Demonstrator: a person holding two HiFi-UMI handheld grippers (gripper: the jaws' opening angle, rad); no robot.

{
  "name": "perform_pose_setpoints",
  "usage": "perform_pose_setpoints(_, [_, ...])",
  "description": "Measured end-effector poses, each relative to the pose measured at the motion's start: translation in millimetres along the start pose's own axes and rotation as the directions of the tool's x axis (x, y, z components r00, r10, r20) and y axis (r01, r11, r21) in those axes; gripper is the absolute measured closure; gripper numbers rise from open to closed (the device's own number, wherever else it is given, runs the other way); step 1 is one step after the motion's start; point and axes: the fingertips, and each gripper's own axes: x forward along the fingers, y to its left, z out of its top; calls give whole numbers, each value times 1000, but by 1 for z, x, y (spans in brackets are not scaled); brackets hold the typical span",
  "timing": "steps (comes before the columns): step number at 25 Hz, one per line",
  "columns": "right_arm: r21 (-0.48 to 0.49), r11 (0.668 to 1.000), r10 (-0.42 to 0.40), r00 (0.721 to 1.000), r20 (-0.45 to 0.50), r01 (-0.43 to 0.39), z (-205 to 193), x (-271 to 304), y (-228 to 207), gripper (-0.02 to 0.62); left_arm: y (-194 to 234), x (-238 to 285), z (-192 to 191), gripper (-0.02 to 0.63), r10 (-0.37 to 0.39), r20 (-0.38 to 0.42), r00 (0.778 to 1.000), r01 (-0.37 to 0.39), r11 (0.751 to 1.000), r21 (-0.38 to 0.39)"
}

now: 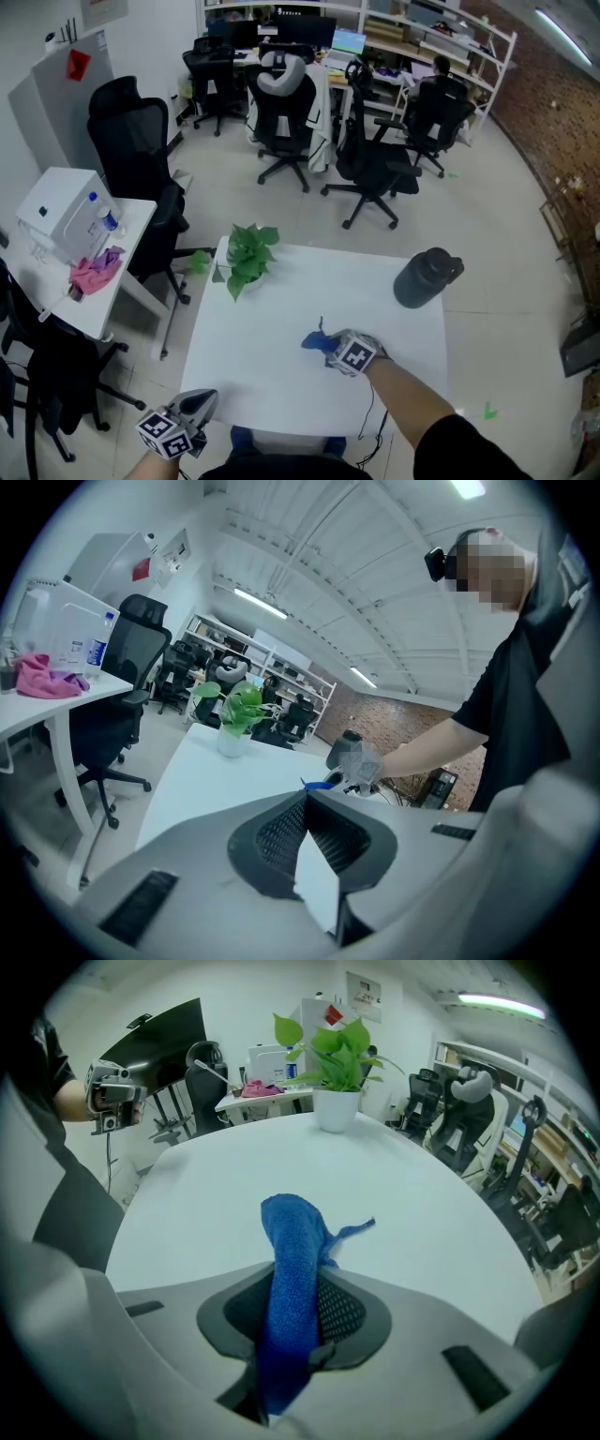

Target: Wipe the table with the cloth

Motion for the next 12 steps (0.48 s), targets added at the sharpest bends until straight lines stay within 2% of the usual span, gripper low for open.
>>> perform_pose_setpoints(12, [-47,997,53,999,-2,-53,-24,-13,63,517,-11,11,1,606,-32,3,999,32,999,4])
